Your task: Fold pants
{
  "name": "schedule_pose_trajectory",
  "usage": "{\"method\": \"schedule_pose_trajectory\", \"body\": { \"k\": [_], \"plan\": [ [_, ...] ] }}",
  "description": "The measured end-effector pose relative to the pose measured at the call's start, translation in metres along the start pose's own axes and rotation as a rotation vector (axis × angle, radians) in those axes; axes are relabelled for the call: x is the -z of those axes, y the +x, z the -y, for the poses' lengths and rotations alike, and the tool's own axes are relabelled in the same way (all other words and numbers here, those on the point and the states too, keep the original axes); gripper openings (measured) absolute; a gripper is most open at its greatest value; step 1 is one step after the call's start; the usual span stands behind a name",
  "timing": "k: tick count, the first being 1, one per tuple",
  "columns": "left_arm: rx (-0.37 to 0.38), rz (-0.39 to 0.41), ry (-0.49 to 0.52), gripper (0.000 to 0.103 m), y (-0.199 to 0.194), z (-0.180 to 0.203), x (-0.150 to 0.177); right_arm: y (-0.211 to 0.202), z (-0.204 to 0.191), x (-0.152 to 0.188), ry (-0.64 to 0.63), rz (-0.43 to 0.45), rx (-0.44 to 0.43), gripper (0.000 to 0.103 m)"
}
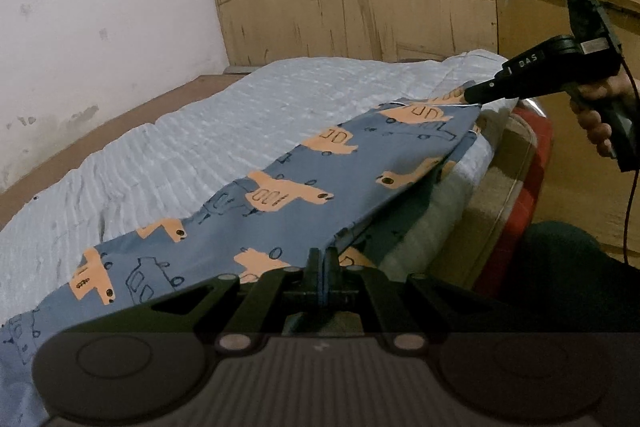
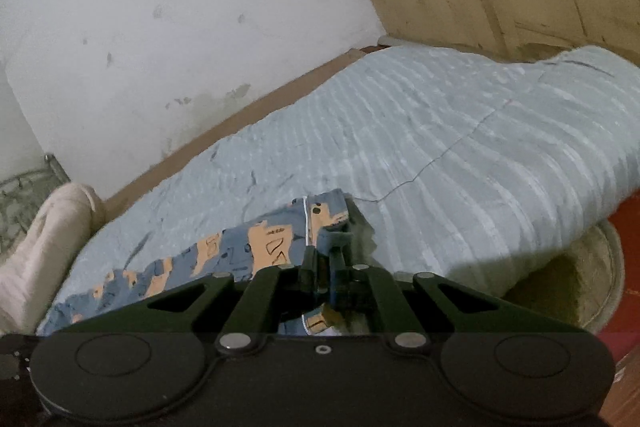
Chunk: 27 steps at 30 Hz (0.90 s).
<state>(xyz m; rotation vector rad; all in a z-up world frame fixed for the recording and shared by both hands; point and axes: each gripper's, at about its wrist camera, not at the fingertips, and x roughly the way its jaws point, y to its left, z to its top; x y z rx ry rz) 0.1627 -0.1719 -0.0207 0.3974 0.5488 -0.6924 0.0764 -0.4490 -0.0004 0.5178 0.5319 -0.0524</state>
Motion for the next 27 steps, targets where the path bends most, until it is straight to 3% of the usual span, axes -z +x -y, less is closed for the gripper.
{"method": "schedule_pose_trajectory", "body": {
  "k": [7,11,14,16,19,27],
  "plan": [
    [-0.005,-0.031,-0.009,0.0,0.009,0.0,0.007,0.006,0.002,0.012,-0.016,-0.026,0.011,0.006],
    [0.007,-0.033,-0.037,0.007,0.007,-0.003,0.007,-0.007,-0.001,0.019,-0.016,-0.005,0.018,0.037],
    [0.005,-0.034,-0.05,0.008,0.006,-0.004,0.008,-0.018,-0.002,0.029,-0.012,0.0,-0.002,0.051],
    [-0.009,-0.035,-0.048,0.009,0.006,-0.003,0.009,-0.019,-0.001,0.035,0.001,-0.007,-0.033,0.051],
    [-0.061,-0.044,-0.022,0.0,0.007,0.001,0.009,-0.011,-0.002,0.041,0.026,-0.03,-0.069,0.051],
    [-0.102,-0.031,-0.025,0.0,-0.002,-0.003,0.01,-0.002,0.001,0.051,0.116,-0.007,-0.107,0.051]
  ]
}}
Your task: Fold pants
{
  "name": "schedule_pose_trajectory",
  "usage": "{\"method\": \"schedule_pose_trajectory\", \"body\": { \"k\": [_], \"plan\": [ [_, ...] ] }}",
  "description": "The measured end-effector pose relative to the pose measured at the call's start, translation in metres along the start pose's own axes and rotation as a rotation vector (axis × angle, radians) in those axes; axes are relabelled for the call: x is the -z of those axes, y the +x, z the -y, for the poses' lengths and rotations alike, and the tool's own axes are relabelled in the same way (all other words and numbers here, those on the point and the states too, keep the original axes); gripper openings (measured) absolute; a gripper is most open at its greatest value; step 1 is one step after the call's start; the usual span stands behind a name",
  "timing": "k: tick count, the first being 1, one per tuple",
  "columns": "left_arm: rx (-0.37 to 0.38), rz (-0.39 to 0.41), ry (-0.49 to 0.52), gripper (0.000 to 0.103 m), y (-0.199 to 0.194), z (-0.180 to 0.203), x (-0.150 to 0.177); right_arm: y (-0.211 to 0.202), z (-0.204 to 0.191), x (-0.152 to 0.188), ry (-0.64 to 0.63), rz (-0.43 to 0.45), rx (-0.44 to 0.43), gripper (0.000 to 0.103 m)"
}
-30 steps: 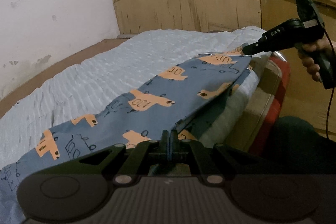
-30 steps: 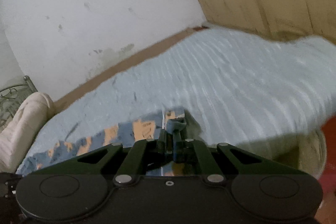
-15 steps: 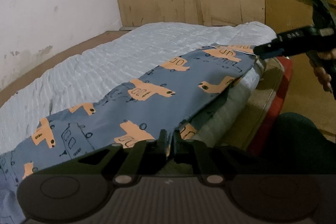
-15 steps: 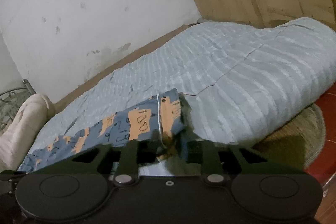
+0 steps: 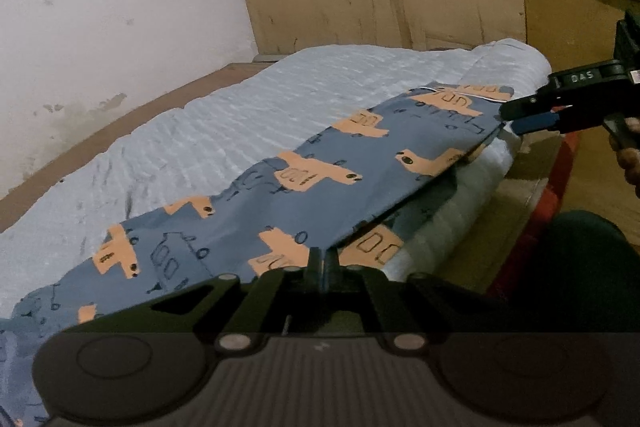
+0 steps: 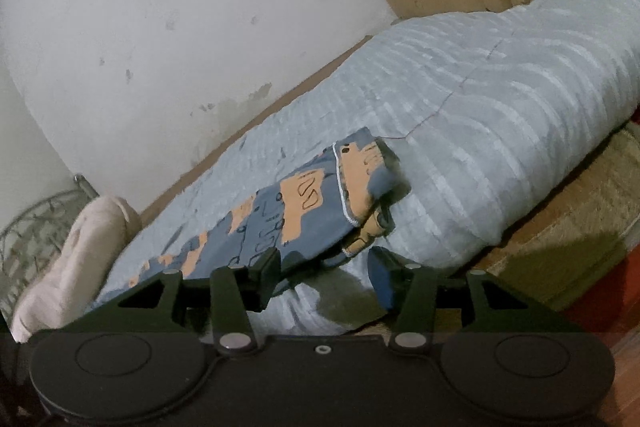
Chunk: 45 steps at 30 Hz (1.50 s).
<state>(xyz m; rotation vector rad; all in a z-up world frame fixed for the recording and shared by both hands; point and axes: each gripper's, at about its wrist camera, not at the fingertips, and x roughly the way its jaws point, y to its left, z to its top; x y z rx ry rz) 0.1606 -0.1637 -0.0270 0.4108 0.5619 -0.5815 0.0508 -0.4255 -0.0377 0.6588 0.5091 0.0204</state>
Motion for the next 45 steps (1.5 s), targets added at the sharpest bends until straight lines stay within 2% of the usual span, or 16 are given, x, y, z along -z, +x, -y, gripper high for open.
{"method": "schedule_pose_trajectory", "body": {
  "k": [7,13,15,17,19,21,23,25,29,32,36,39,42,45],
  "plan": [
    [-0.036,-0.019,0.005,0.0,0.0,-0.002,0.003,0.002,0.003,0.001,0.037,0.011,-0.008,0.053],
    [-0.035,-0.018,0.02,0.0,-0.002,-0.001,0.005,0.008,0.006,0.0,0.082,0.049,-0.004,0.053],
    [-0.008,-0.014,0.018,0.001,-0.002,-0.002,0.005,0.01,0.006,-0.002,0.094,0.066,0.003,0.051],
    [0.024,0.002,-0.019,0.008,-0.007,-0.006,0.005,0.012,0.007,-0.005,0.103,0.083,0.014,0.049],
    [0.057,0.008,-0.061,0.043,-0.013,-0.01,0.004,0.016,0.008,-0.007,0.116,0.102,0.026,0.043],
    [0.059,0.028,-0.092,0.057,-0.021,-0.013,0.003,0.021,0.01,-0.008,0.137,0.12,0.046,0.033],
    [0.025,0.043,-0.1,0.062,-0.027,-0.014,0.001,0.027,0.013,-0.01,0.165,0.132,0.06,0.021],
    [-0.006,0.047,-0.124,0.064,-0.033,-0.02,0.0,0.031,0.01,-0.014,0.148,0.136,0.077,0.014],
    [-0.066,0.05,-0.189,0.064,-0.044,-0.038,0.001,0.023,0.002,-0.035,0.062,0.194,0.12,0.01],
    [-0.108,0.049,-0.216,0.065,-0.049,-0.052,0.005,0.015,0.005,-0.049,0.035,0.22,0.116,0.01],
    [-0.158,0.029,-0.25,0.065,-0.05,-0.069,0.013,0.024,0.013,-0.044,0.005,0.178,0.163,0.01],
    [-0.193,0.018,-0.279,0.073,-0.056,-0.084,0.021,0.028,0.028,-0.033,0.067,0.173,0.163,0.01],
    [-0.237,0.018,-0.3,0.081,-0.065,-0.099,0.031,0.023,0.025,-0.031,0.036,0.174,0.163,0.018],
    [-0.277,0.018,-0.342,0.088,-0.075,-0.115,0.041,0.013,0.014,-0.032,-0.03,0.158,0.178,0.039]
  ]
}}
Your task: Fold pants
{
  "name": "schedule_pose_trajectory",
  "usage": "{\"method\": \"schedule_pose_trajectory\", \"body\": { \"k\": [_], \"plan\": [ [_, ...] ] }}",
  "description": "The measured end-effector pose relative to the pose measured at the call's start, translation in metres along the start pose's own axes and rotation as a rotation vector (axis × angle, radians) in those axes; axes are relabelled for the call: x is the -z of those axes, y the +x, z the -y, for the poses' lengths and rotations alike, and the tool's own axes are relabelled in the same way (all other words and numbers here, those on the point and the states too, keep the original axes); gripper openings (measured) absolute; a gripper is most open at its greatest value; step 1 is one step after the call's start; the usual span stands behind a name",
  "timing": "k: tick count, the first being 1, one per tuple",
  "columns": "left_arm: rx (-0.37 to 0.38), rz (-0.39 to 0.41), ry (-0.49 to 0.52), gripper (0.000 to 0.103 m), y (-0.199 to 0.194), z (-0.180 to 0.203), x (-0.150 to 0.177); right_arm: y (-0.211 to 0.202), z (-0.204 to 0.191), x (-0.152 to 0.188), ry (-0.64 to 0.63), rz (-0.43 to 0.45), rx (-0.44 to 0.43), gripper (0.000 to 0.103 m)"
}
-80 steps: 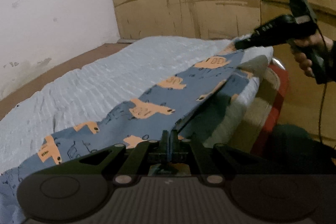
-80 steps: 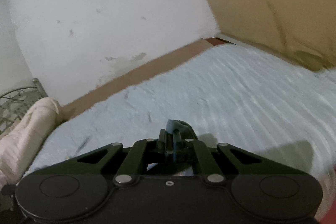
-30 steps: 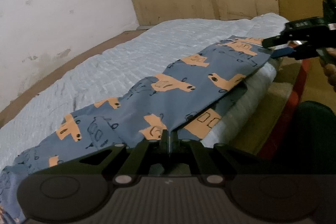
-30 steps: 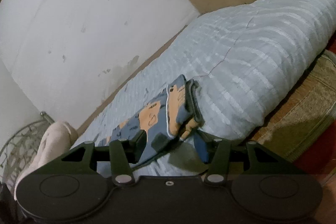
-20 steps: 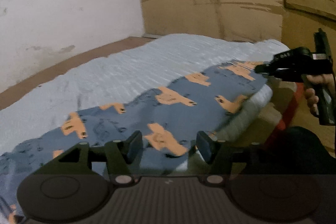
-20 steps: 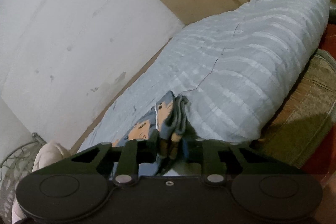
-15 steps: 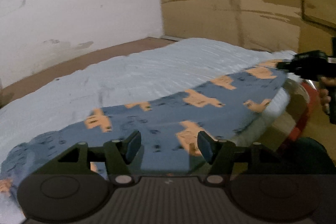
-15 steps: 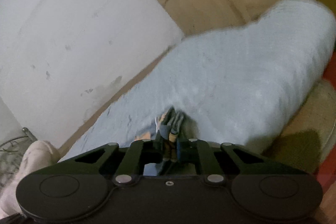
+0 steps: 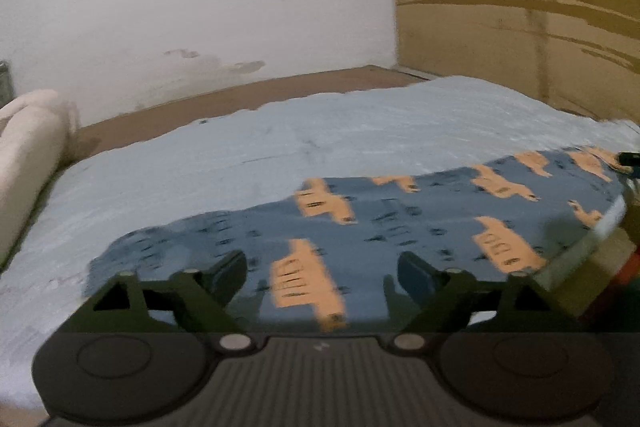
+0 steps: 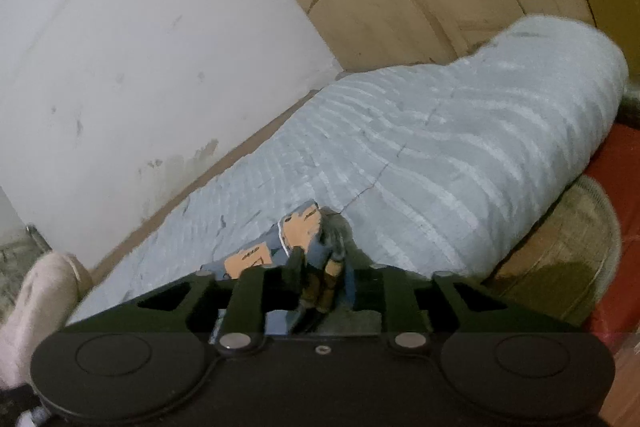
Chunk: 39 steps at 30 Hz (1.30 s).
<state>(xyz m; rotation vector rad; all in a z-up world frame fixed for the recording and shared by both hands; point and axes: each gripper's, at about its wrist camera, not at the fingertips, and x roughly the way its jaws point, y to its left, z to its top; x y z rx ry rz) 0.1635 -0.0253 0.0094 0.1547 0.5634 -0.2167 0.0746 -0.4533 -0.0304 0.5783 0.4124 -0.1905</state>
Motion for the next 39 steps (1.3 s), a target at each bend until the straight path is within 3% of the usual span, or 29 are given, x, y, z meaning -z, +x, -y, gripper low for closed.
{"method": "schedule_pose_trajectory", "body": {
  "k": [2,4,6,9,14,17,23,28,29,31,34,39],
  "plan": [
    [-0.034,-0.005,-0.023,0.09,-0.004,-0.015,0.003,-0.009,-0.011,-0.001,-0.055,0.009,0.017,0.07],
    [-0.08,-0.004,-0.045,0.094,-0.011,-0.031,0.007,-0.019,-0.028,-0.001,-0.131,0.033,0.038,0.082],
    [-0.127,-0.005,-0.059,0.096,-0.017,-0.048,0.012,-0.024,-0.049,0.003,-0.214,0.044,0.031,0.086],
    [-0.196,-0.014,-0.075,0.096,-0.023,-0.076,0.017,-0.022,-0.085,0.011,-0.314,0.031,-0.029,0.099],
    [-0.232,-0.037,-0.157,0.096,-0.016,-0.127,0.021,0.005,-0.149,0.032,-0.416,-0.049,-0.195,0.102],
    [-0.176,-0.07,-0.222,0.091,-0.003,-0.157,0.023,0.026,-0.183,0.047,-0.454,-0.1,-0.275,0.102],
    [-0.049,-0.148,-0.393,0.072,0.026,-0.203,0.034,0.056,-0.244,0.081,-0.502,-0.195,-0.391,0.102],
    [0.046,-0.185,-0.476,0.045,0.036,-0.213,0.04,0.066,-0.27,0.099,-0.517,-0.231,-0.428,0.102],
    [0.04,-0.194,-0.475,0.042,0.037,-0.212,0.04,0.067,-0.273,0.103,-0.516,-0.238,-0.432,0.102],
    [-0.005,-0.209,-0.487,0.02,0.037,-0.209,0.037,0.069,-0.275,0.108,-0.508,-0.252,-0.438,0.102],
    [-0.072,-0.174,-0.474,0.017,0.025,-0.199,0.024,0.069,-0.274,0.111,-0.494,-0.263,-0.438,0.102],
    [-0.216,-0.125,-0.304,0.009,-0.007,-0.176,0.003,0.066,-0.275,0.112,-0.481,-0.257,-0.441,0.102]
  ]
}}
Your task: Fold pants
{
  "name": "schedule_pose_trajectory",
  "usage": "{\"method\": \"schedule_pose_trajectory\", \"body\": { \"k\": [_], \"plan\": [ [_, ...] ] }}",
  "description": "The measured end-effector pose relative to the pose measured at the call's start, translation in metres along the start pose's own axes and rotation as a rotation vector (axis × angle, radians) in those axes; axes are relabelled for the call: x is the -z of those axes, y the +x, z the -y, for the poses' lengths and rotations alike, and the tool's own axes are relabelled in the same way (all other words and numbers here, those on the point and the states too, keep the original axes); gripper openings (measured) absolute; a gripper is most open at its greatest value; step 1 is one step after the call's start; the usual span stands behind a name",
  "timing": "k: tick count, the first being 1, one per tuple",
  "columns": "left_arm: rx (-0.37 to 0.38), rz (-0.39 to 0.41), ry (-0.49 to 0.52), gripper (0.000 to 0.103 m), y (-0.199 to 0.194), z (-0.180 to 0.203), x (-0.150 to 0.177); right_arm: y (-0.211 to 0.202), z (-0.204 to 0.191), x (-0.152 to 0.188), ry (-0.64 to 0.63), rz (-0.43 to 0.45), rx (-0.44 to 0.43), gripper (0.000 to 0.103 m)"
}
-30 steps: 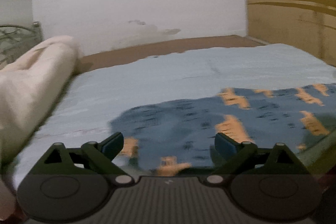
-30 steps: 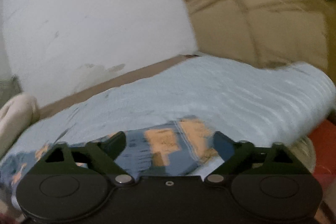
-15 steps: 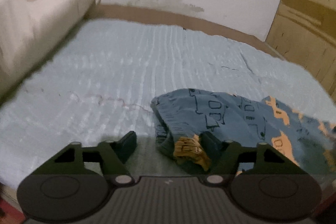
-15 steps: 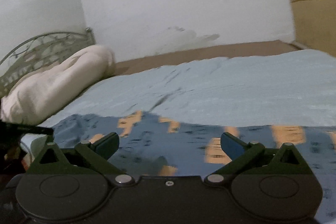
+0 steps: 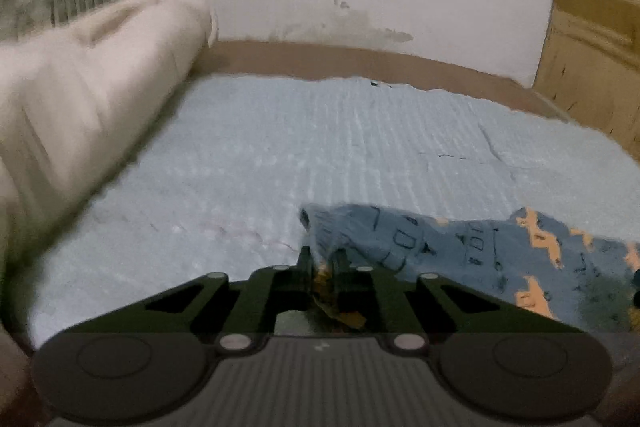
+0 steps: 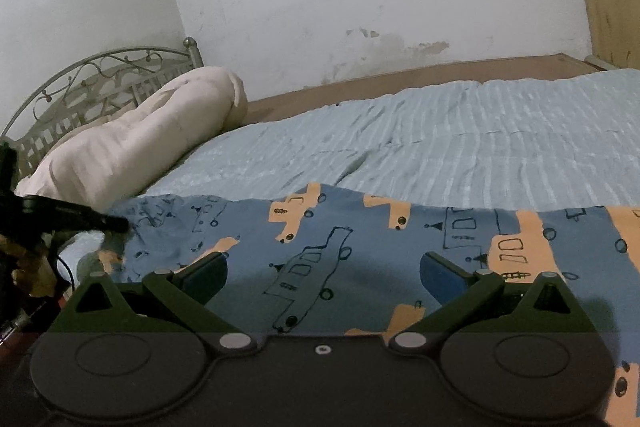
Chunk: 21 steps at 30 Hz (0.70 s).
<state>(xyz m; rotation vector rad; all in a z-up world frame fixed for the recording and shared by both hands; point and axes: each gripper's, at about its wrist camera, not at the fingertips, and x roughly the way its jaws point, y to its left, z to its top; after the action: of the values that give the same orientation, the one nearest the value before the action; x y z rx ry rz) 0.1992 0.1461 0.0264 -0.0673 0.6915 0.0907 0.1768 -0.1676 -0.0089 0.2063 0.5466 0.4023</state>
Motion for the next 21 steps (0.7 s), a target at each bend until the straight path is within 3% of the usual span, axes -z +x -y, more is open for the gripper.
{"method": "schedule_pose_trajectory", "body": {
  "k": [5,8,9,11,12,13,17,21],
  "plan": [
    [-0.021,-0.092,0.029,0.009,0.021,0.003,0.013,0.005,0.001,0.005,0.011,-0.014,0.012,0.102],
    [-0.028,-0.084,0.051,0.016,0.027,0.006,0.02,0.008,0.0,0.011,-0.009,-0.028,0.039,0.102],
    [-0.028,-0.073,0.061,0.022,0.024,0.008,0.022,0.008,-0.002,0.014,-0.027,-0.03,0.048,0.102],
    [-0.027,-0.065,0.095,0.053,0.018,0.014,0.023,0.009,-0.007,0.016,-0.074,-0.037,0.064,0.102],
    [-0.043,-0.052,0.106,0.074,0.014,0.017,0.022,0.008,-0.01,0.015,-0.093,-0.039,0.069,0.102],
    [-0.058,-0.031,0.112,0.086,0.011,0.02,0.02,0.008,-0.012,0.013,-0.111,-0.036,0.073,0.102],
    [-0.044,0.027,0.096,0.09,0.013,0.038,0.002,0.015,-0.026,-0.004,-0.19,0.0,0.116,0.102],
    [-0.04,0.059,0.058,0.096,0.038,0.059,-0.017,0.055,-0.042,-0.03,-0.273,-0.022,0.154,0.102]
  ]
}}
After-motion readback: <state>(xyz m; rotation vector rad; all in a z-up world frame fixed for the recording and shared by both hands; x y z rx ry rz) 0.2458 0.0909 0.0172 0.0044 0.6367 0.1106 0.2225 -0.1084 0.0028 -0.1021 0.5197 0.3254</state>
